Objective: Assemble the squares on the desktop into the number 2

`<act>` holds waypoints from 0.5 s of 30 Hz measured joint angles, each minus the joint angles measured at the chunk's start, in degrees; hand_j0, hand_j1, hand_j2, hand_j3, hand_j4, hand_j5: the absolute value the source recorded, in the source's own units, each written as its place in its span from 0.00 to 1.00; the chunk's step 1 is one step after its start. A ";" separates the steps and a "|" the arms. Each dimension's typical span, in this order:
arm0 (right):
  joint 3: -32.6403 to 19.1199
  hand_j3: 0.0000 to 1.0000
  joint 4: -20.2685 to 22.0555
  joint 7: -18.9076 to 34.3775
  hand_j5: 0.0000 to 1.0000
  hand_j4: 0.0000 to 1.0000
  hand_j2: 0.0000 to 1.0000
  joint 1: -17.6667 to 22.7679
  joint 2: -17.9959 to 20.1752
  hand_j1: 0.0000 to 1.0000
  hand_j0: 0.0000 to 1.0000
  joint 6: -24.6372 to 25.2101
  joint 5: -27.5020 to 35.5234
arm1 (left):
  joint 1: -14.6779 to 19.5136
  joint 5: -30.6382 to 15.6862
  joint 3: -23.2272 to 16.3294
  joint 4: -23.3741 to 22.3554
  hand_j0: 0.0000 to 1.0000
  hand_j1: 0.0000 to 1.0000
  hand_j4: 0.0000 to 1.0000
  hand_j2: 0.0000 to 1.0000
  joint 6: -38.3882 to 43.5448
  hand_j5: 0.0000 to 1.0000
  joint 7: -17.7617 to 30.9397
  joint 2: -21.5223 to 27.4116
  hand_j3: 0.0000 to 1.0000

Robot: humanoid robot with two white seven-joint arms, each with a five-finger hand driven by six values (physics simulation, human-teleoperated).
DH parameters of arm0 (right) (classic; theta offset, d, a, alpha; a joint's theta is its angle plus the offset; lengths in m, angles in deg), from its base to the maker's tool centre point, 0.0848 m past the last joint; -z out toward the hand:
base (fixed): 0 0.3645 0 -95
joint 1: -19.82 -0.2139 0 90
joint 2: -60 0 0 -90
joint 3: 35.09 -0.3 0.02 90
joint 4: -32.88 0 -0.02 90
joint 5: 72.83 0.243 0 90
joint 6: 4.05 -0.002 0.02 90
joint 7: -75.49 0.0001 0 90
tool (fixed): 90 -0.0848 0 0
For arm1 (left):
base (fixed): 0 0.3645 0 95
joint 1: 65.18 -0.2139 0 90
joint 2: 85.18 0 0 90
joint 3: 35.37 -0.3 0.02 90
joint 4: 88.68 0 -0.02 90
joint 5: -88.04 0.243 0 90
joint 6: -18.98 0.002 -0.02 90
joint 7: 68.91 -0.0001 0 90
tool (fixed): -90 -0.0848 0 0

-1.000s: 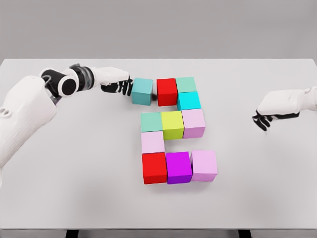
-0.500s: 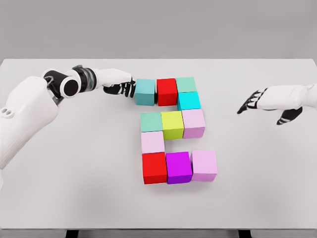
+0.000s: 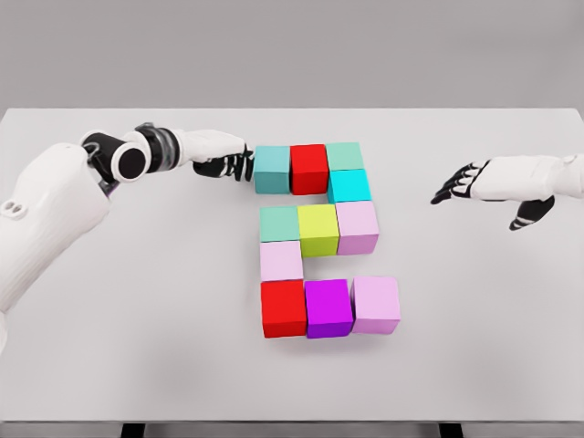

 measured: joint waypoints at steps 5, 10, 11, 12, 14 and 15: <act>-3.05 1.00 -0.49 0.50 1.00 1.00 1.00 3.51 -0.05 1.00 1.00 -0.03 -0.29 | 0.27 -3.69 0.35 1.16 0.94 0.94 0.94 0.94 0.86 0.94 -0.05 3.54 0.94; -6.52 1.00 -3.09 0.73 1.00 1.00 1.00 4.75 -1.55 1.00 1.00 0.00 -0.51 | -0.61 -13.05 0.68 10.07 1.00 1.00 1.00 1.00 0.71 1.00 -0.06 16.31 1.00; -6.74 1.00 -3.31 0.75 1.00 1.00 1.00 4.75 -2.15 1.00 1.00 -0.01 -0.53 | -3.46 -14.91 1.33 11.71 1.00 1.00 1.00 1.00 -1.37 1.00 -0.11 18.87 1.00; -6.90 1.00 -3.47 0.76 1.00 1.00 1.00 4.74 -2.67 1.00 1.00 0.00 -0.52 | -6.50 -15.93 2.62 12.83 1.00 1.00 1.00 1.00 -3.72 1.00 -0.04 20.59 1.00; -7.09 1.00 -3.67 0.78 1.00 1.00 1.00 4.66 -3.32 1.00 1.00 0.00 -0.51 | -8.00 -17.52 5.59 14.31 1.00 1.00 1.00 1.00 -7.30 1.00 -0.05 22.79 1.00; -7.13 1.00 -3.91 0.78 1.00 1.00 1.00 4.66 -3.60 1.00 1.00 0.00 -0.50 | -8.26 -18.02 6.49 14.75 1.00 1.00 1.00 1.00 -8.46 1.00 -0.06 23.44 1.00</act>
